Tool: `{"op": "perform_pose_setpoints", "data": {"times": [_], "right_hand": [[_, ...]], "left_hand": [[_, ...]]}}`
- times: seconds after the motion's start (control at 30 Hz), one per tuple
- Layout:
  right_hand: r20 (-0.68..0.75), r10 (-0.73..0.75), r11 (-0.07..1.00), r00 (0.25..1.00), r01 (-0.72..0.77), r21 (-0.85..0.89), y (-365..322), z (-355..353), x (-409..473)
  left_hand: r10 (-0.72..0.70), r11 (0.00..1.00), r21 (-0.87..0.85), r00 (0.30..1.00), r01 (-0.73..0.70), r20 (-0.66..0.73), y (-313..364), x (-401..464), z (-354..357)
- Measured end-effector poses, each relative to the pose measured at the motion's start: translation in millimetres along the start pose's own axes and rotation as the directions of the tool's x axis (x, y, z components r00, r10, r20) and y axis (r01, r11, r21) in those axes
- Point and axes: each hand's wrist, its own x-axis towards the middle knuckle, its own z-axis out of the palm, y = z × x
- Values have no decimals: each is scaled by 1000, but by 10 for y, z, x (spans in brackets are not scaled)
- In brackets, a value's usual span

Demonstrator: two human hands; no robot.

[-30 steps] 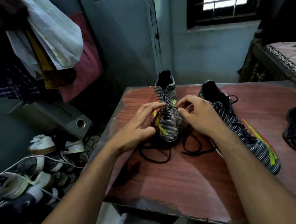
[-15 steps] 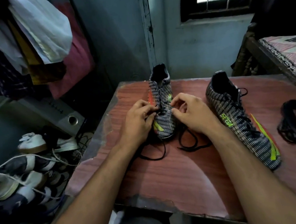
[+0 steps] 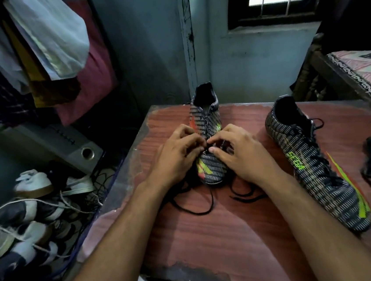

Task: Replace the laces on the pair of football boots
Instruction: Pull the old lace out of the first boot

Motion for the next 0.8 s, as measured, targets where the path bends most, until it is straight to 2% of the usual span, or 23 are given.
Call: {"op": "perform_pose_setpoints", "data": {"times": [0.13, 0.23, 0.6, 0.8], "right_hand": [[-12, -34, 999, 999, 34, 5, -22, 34, 0], [-23, -39, 999, 999, 39, -2, -24, 69, 29], [-82, 0, 1000, 997, 0, 6, -92, 110, -11], [-48, 19, 998, 999, -22, -59, -80, 162, -8]], "left_hand": [[-72, 990, 121, 997, 73, -15, 140, -48, 32], [-123, 985, 114, 989, 132, -88, 232, -111, 67], [-100, 991, 75, 984, 113, -150, 189, -123, 114], [-65, 991, 105, 989, 79, -134, 155, -112, 104]]}}
